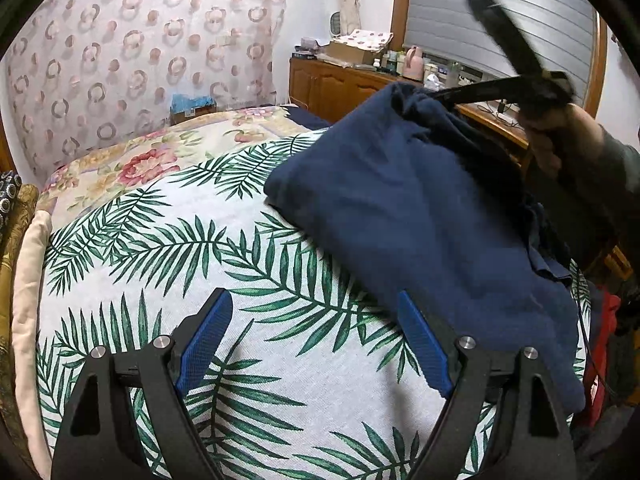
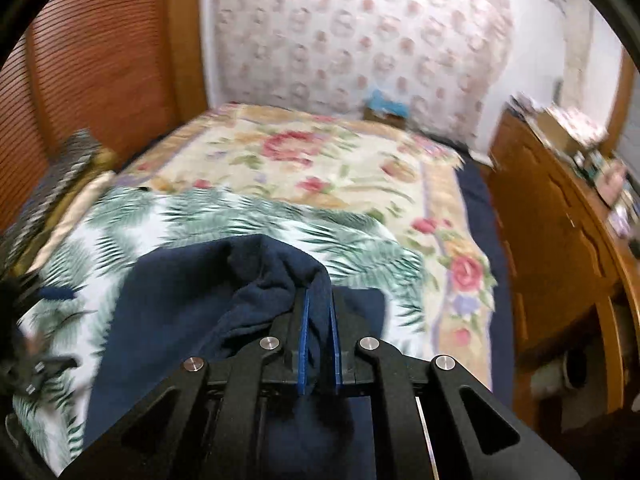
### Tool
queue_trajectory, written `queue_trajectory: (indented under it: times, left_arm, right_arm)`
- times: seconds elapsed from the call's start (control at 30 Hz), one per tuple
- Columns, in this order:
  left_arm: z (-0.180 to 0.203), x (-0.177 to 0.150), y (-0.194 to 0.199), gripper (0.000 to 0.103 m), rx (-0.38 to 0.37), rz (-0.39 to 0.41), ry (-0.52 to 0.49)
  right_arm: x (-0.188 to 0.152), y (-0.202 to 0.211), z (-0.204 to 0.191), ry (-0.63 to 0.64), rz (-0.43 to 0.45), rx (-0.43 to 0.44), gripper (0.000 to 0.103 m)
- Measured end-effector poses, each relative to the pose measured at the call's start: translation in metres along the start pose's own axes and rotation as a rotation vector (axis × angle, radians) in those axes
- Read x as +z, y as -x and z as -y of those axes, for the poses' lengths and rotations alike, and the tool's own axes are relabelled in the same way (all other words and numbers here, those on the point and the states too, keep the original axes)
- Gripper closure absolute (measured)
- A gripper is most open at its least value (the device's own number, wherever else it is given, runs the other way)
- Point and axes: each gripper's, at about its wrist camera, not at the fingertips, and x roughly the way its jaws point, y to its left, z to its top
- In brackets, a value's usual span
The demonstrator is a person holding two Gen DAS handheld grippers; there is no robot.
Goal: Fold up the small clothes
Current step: 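Grasp the folded navy shirt end with the right tool and lift it, then fold the held shirt end over the body and open the right tool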
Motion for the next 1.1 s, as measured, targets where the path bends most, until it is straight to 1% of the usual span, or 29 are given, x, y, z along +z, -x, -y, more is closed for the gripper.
queue_trajectory:
  times: [0.03,0.07,0.1,0.17,0.23,0.27,0.3,0.4,0.47,0.53,0.6,0.7,0.77,0.83,0.87,0.93,0.97,1.07,1.1]
  left_arm:
    - [0.0,-0.001,0.0,0.018,0.0,-0.001,-0.001]
    - [0.001,-0.001,0.0,0.018,0.001,-0.003,-0.002]
    - [0.001,-0.002,0.0,0.018,0.002,-0.005,-0.004]
    - [0.001,-0.002,0.0,0.018,0.003,-0.009,-0.004]
    - [0.0,-0.002,-0.001,0.018,0.005,-0.012,-0.004]
    - [0.001,-0.002,-0.001,0.018,0.005,-0.013,-0.003]
    - [0.001,-0.002,-0.002,0.018,0.005,-0.013,-0.003]
    - [0.0,-0.002,-0.002,0.018,0.006,-0.014,0.001]
    - [0.0,-0.003,-0.003,0.018,0.006,-0.017,0.0]
    - [0.001,-0.002,-0.004,0.018,0.006,-0.018,-0.001]
    - [0.001,-0.003,-0.003,0.018,0.006,-0.018,-0.002]
    - [0.001,-0.003,-0.004,0.018,0.005,-0.018,-0.001]
    - [0.001,-0.003,-0.004,0.018,0.007,-0.018,-0.002]
    - [0.001,-0.003,-0.003,0.018,0.006,-0.018,-0.001]
    - [0.001,-0.003,-0.004,0.018,0.006,-0.018,-0.001]
    - [0.001,-0.003,-0.004,0.018,0.006,-0.017,-0.002]
    - [0.001,-0.003,-0.004,0.018,0.007,-0.018,-0.003]
    - [0.0,-0.003,-0.004,0.018,0.008,-0.019,-0.006]
    - [0.001,-0.003,-0.004,0.018,0.009,-0.02,-0.008]
  right_arm:
    - [0.001,-0.011,0.005,-0.018,-0.03,-0.003,0.092]
    - [0.001,-0.021,0.008,-0.03,-0.064,-0.002,0.081]
    - [0.0,-0.028,0.011,-0.044,-0.085,-0.028,0.075]
    - [0.0,-0.032,0.014,-0.072,-0.083,-0.101,0.058]
    - [-0.001,-0.027,0.017,-0.101,-0.063,-0.117,0.055]
    - [-0.003,-0.023,0.016,-0.115,-0.052,-0.131,0.055]
    - [-0.005,-0.018,0.012,-0.114,-0.039,-0.118,0.055]
    - [-0.01,-0.007,-0.009,-0.076,-0.013,-0.002,0.055]
    - [-0.011,-0.01,-0.021,-0.076,-0.025,0.059,0.055]
    - [-0.013,-0.023,-0.025,-0.109,-0.072,0.118,0.055]
    - [-0.015,-0.044,-0.028,-0.151,-0.143,0.157,0.055]
    - [-0.016,-0.07,-0.02,-0.21,-0.196,0.164,0.055]
    - [-0.012,-0.082,-0.012,-0.252,-0.196,0.182,0.055]
    - [-0.008,-0.085,-0.004,-0.275,-0.167,0.207,0.057]
    - [-0.005,-0.084,0.001,-0.278,-0.149,0.209,0.07]
    - [-0.004,-0.081,0.007,-0.267,-0.103,0.19,0.082]
    - [-0.005,-0.067,0.015,-0.26,-0.075,0.159,0.082]
    - [-0.009,-0.05,0.028,-0.263,-0.012,0.06,0.082]
    - [-0.011,-0.044,0.031,-0.259,0.006,0.011,0.082]
